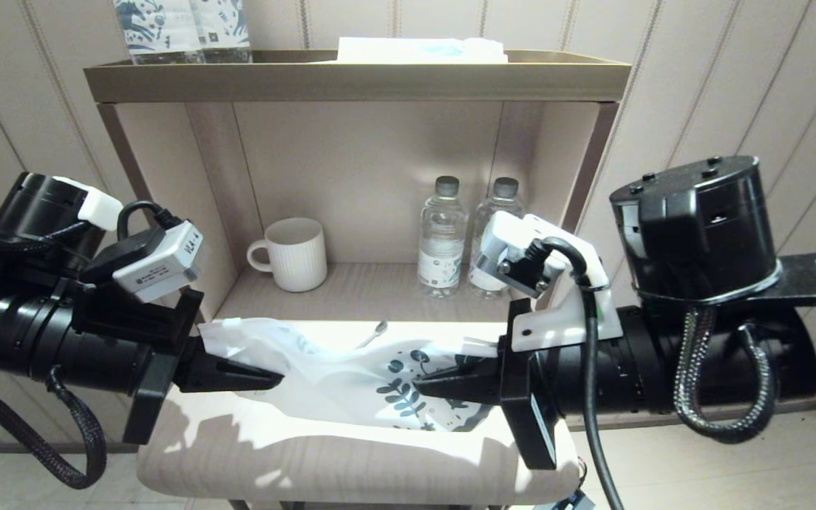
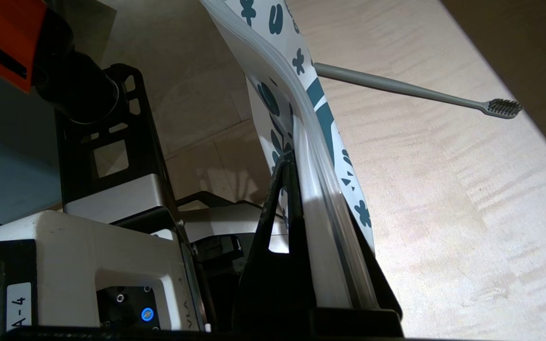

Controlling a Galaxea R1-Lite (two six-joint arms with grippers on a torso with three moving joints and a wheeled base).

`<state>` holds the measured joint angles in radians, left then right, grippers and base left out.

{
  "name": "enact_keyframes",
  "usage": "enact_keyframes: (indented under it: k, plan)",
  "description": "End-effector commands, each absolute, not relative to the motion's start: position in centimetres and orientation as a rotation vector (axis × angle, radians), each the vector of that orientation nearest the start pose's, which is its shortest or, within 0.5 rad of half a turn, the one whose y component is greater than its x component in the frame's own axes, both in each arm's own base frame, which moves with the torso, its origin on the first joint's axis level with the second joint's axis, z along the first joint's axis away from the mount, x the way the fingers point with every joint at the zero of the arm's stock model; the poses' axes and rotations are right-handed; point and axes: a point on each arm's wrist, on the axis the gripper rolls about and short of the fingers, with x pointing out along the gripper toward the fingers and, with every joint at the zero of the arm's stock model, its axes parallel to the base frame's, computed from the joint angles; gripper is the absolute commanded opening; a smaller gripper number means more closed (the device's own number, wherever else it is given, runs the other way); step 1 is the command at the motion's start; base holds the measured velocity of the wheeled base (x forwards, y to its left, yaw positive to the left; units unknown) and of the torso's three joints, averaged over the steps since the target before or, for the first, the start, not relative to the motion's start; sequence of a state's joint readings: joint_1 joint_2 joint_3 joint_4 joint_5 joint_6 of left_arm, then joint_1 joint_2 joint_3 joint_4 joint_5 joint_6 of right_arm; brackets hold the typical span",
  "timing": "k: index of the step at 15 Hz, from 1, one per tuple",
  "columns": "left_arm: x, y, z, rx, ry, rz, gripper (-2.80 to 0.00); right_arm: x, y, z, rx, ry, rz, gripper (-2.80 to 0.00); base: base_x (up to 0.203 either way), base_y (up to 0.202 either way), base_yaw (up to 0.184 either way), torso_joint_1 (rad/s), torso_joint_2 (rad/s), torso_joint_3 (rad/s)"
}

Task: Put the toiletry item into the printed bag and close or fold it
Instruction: Hand it to the other hand

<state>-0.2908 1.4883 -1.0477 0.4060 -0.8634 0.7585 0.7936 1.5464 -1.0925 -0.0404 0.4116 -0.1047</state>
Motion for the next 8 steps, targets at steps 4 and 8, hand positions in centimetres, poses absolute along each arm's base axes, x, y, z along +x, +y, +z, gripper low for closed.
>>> enact_keyframes:
  k: [4,8]
  plan:
    - [21.4,-9.0,22.2,0.411,0.396,-1.340,-2.80,19.2,21.9,24.7,-0.192,0.376,1.241,-2.80,0.000,0.000,0.000,0.000,0.00,0.000]
    - [21.2,-9.2,22.4,0.418,0.387,-1.348,-2.80,19.6,22.7,24.6,-0.195,0.376,1.248,-2.80,0.000,0.000,0.000,0.000,0.00,0.000]
